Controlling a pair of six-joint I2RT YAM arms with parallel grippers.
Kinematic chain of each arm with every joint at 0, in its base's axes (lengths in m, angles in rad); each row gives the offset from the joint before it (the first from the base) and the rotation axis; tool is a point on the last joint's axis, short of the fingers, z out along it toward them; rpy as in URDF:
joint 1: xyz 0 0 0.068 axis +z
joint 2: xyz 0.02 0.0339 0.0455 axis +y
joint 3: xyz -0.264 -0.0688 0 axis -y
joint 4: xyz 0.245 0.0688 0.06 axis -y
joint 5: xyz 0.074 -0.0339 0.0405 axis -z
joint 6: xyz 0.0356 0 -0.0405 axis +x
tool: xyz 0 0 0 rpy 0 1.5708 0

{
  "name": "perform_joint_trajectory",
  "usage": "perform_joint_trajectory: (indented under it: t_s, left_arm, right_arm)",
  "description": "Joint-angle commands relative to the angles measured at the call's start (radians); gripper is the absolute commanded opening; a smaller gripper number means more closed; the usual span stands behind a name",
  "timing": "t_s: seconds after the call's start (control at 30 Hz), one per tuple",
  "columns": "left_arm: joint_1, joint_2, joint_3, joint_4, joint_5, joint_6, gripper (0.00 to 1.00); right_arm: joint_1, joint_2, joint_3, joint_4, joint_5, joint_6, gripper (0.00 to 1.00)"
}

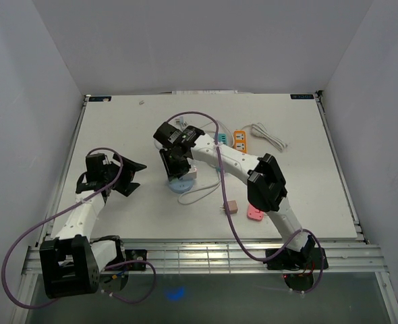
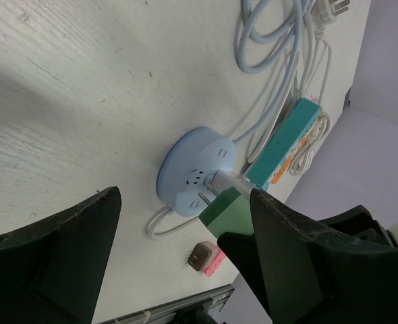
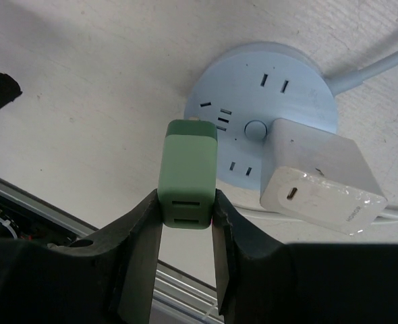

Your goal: Insert the plug

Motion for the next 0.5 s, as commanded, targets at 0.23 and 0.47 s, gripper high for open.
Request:
perform_joint_trajectory:
  t_s: [0.23, 0.47]
  left_arm:
    - [-0.005, 0.001, -0.025, 0.077, 0.01, 0.033, 0.87]
    - [-0.011, 0.021, -0.024, 0.097, 0.02, 0.048, 0.86]
  right_arm:
    - [-0.01, 0.074, 0.142, -0.092, 0.006, -0.015, 0.08]
    - [-0.018, 0.098, 0.165, -0.121, 0.031, -0.018, 0.08]
